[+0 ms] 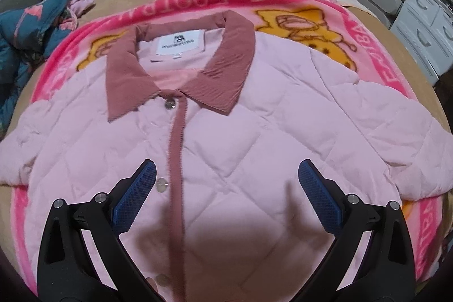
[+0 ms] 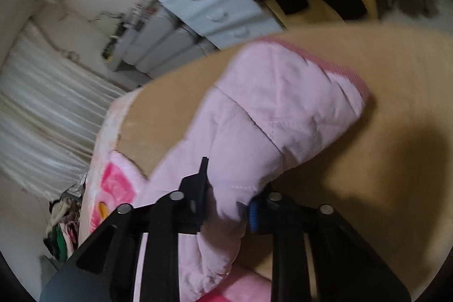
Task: Fold large clothes
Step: 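Close the right tool on the sleeve cuff, then lift the gripped sleeve up off the blanket with the right tool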
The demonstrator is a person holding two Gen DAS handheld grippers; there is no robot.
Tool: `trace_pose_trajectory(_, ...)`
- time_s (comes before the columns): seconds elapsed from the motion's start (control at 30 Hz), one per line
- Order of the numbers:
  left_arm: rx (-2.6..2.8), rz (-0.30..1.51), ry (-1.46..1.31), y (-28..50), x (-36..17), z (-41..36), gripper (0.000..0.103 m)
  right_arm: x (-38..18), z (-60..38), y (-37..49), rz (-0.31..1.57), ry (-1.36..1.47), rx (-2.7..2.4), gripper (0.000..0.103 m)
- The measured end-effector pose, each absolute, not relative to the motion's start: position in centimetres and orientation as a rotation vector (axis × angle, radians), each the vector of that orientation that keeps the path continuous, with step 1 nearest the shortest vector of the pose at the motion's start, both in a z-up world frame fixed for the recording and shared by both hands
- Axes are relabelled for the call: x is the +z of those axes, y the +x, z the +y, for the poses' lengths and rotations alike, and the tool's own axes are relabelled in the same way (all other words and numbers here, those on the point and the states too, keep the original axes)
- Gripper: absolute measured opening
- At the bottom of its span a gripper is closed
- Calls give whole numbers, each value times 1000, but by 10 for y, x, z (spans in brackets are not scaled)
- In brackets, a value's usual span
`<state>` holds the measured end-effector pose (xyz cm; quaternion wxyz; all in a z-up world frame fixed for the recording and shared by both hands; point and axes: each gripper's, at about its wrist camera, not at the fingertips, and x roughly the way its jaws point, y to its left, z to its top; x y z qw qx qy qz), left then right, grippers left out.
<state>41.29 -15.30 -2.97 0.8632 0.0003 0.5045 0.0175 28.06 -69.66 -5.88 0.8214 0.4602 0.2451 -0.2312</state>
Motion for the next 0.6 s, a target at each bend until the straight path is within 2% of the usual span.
trace_pose_trajectory(0.33,34,1027,21,400,-2,-130,94,30,-636,290,414,758,-290,16)
trace_pose_trajectory(0.6,49,1007,-11,387,26,-87,94,80,-570,293,363,599,-151,16)
